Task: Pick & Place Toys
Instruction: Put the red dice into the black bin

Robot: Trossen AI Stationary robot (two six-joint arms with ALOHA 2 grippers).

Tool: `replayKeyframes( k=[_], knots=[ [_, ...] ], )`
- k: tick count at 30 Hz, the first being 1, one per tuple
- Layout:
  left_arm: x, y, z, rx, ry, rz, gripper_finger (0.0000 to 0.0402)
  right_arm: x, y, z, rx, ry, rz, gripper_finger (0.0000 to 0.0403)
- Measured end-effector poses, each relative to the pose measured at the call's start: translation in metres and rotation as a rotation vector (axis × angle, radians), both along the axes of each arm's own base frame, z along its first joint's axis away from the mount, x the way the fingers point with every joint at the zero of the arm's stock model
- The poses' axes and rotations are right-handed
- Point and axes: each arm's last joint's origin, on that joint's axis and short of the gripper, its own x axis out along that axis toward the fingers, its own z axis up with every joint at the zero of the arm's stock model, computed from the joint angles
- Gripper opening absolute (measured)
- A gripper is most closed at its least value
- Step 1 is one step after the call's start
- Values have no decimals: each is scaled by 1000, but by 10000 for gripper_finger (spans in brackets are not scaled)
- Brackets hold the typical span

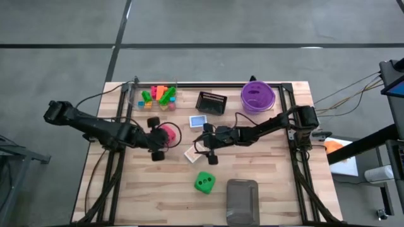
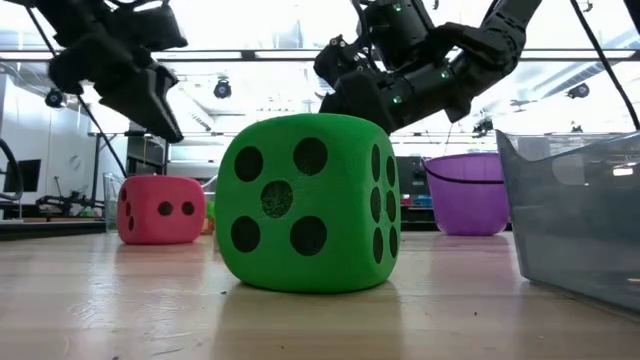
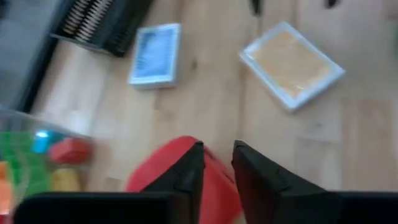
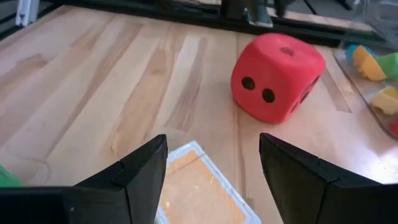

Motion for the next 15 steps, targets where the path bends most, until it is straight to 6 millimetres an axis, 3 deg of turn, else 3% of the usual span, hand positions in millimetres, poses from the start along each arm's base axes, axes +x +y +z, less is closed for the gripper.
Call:
replayKeyframes(
  k=[4, 11, 15],
  knots=[
    [-2, -3, -10, -58, 75, -56, 158, -1, 1, -2, -1, 21, 2, 252],
    [-1, -4, -27, -46, 188, -60, 318, -2, 4, -3, -1, 32, 12, 252],
    [1, -4, -32, -14, 216, -48, 381, -2, 4, -3, -3, 34, 12, 252]
  ],
)
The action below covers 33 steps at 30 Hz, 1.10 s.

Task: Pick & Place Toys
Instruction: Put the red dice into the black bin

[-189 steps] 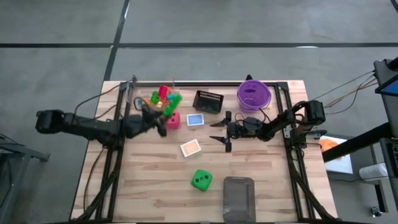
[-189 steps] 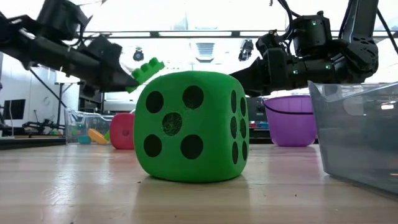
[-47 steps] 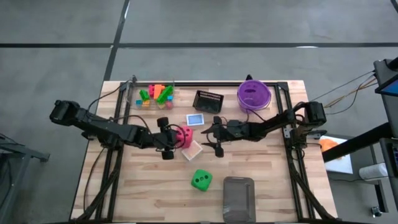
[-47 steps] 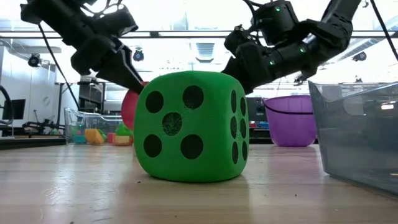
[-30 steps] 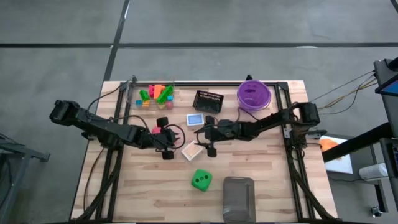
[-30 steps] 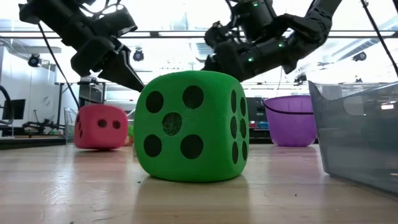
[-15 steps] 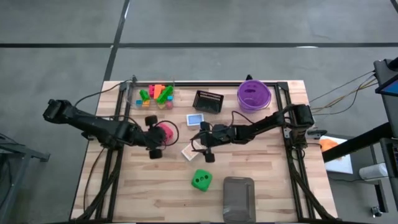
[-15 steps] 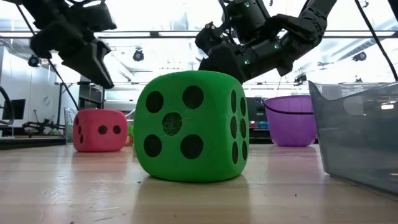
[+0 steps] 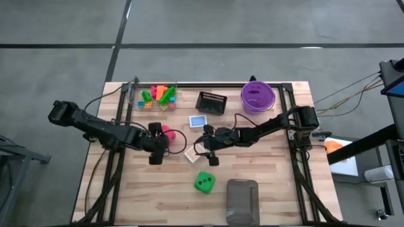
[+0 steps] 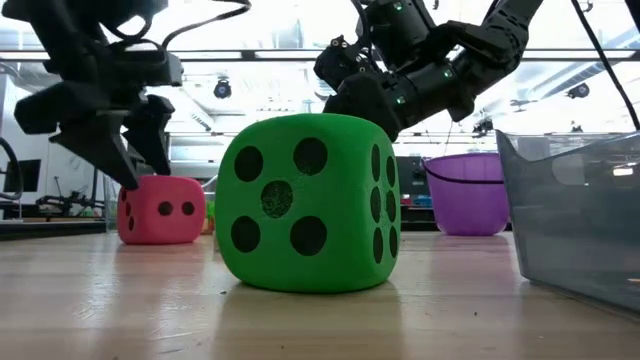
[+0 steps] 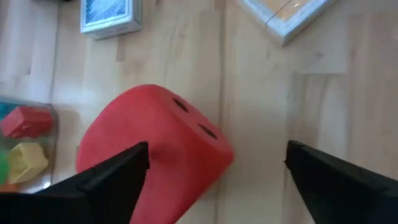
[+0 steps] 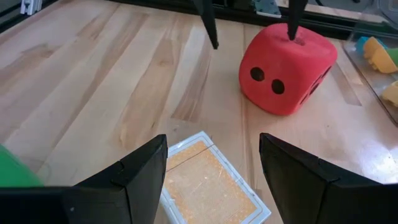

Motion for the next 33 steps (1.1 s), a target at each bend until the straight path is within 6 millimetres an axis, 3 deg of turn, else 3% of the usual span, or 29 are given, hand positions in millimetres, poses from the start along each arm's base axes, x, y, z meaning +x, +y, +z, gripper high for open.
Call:
replayKeyframes(
  k=[4, 10, 15, 21, 26, 33],
  knots=[
    [0, 0, -4, 64, 23, 11, 395, -1, 0, -1, -3, 10, 1, 252],
    [-1, 3, -14, 179, 104, 53, 345, -1, 0, -1, -5, 17, 2, 252],
    [6, 3, -30, 276, 169, 67, 271, -1, 0, -2, -4, 23, 1, 252],
    [12, 2, -44, 358, 203, 86, 150, -1, 0, -2, 1, 27, 0, 252],
    [12, 1, -40, 352, 183, 96, 132, -2, 0, -3, 0, 39, 0, 252],
    [11, 0, -19, 234, 90, 123, 91, -2, 4, -1, 48, 11, 96, 252]
  ],
)
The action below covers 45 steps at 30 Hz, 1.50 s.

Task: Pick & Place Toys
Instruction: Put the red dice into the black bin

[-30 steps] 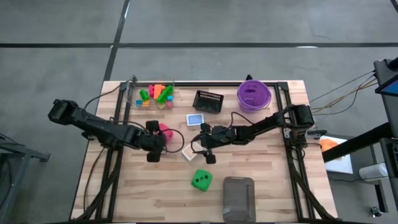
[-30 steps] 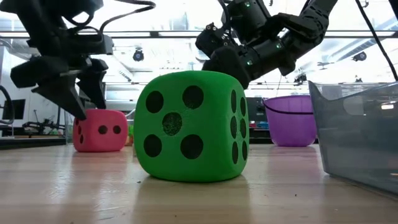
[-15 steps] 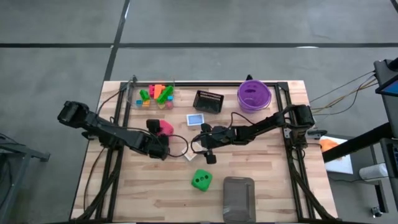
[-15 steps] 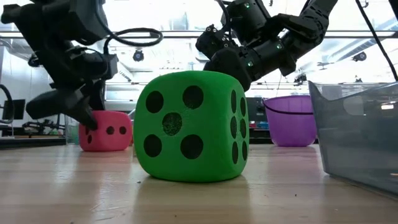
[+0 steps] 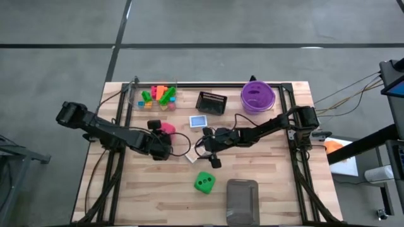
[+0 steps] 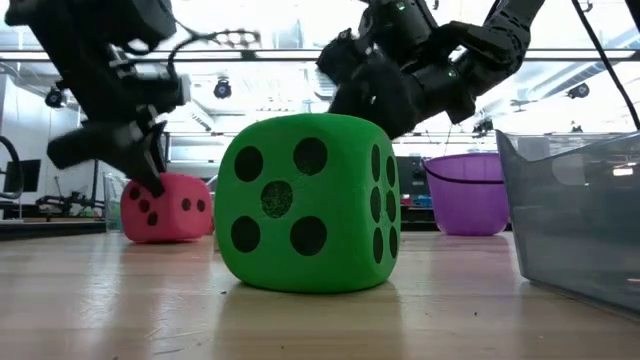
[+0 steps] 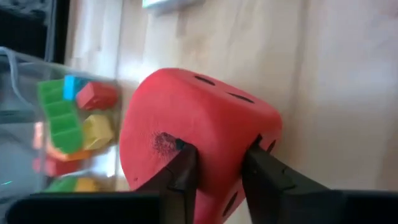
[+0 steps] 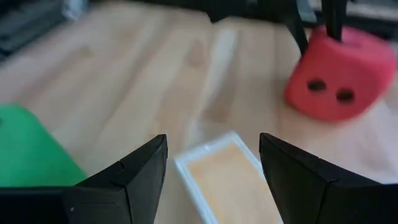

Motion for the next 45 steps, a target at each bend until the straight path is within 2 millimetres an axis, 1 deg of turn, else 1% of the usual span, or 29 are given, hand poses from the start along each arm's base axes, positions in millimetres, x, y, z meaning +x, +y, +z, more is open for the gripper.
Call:
replayKeyframes(
  k=[2, 5, 8, 10, 13, 16, 22, 27, 31, 36, 39, 42, 45],
  knots=[
    [-2, 0, 5, -31, -46, 2, 73, 0, 1, 4, 24, -76, 43, 252],
    [-5, 0, 12, -57, -86, 12, 70, -7, 2, 9, 59, -263, 69, 252],
    [-5, 0, 17, -76, -123, 15, 49, -22, 1, 12, 77, -433, 69, 252],
    [-4, -1, 18, -84, -148, 12, 45, -33, 0, 10, 82, -497, 69, 252],
    [0, -2, 21, -89, -196, -15, 36, -49, -1, 6, 83, -522, 67, 252],
    [6, -4, 24, -84, -238, -61, 33, -63, -2, 7, 81, -534, 57, 252],
    [16, -6, 30, -64, -321, -130, 15, -92, -7, 19, 32, -579, 9, 252],
    [23, -8, 36, -38, -386, -182, 9, -124, -11, 25, 3, -573, -37, 252],
    [31, -10, 47, -16, -453, -231, 8, -151, -14, 27, -35, -553, -110, 252],
    [43, -16, 69, -52, -548, -316, 3, -179, -18, 28, -51, -578, -182, 252],
    [51, -21, 84, -126, -640, -405, 3, -190, -19, 27, -56, -591, -211, 252],
    [59, -26, 96, -204, -748, -510, 3, -194, -20, 29, -59, -592, -227, 252],
    [70, -33, 99, -261, -826, -605, 3, -195, -20, 30, -63, -595, -228, 252]
  ],
)
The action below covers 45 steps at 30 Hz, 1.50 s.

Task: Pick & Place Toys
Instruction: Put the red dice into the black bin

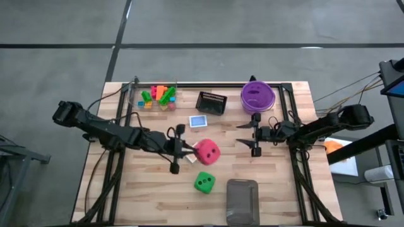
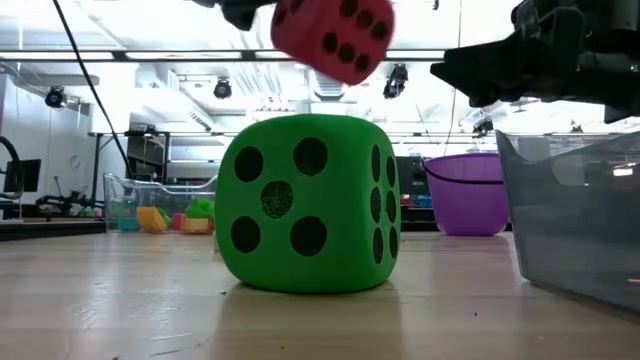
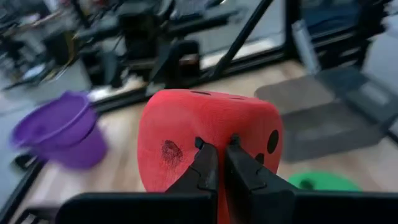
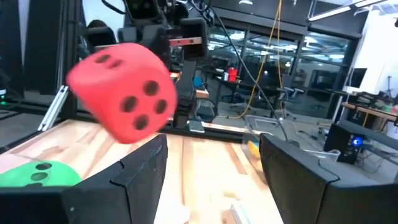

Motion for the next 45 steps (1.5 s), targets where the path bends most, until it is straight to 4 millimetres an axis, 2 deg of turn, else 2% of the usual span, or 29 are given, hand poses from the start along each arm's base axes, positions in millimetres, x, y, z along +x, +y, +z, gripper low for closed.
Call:
replayKeyframes(
  k=[7, 13, 19, 23, 33, 39, 42, 45],
  knots=[
    [39, -18, -13, -80, -53, -204, 3, -1, -1, 1, -2, -6, -17, 252],
    [83, -42, -25, -121, -16, -358, 3, 0, -1, -2, -1, 14, -34, 252],
    [113, -55, -36, -142, 46, -448, 3, 1, -1, -4, 1, 25, -50, 252],
    [125, -61, -42, -156, 36, -489, 3, 1, -2, -3, -1, 24, -67, 252],
    [154, -66, -75, -152, 93, -481, 3, 2, -2, -1, -6, 15, -70, 252],
    [158, -62, -81, -132, 106, -472, 6, 2, -2, -1, -8, 13, -72, 252],
    [158, -58, -84, -121, 128, -462, 23, 2, -2, -1, -10, 14, -72, 252],
    [158, -53, -84, -120, 145, -445, 59, 2, -2, -1, -13, 15, -72, 252]
  ],
)
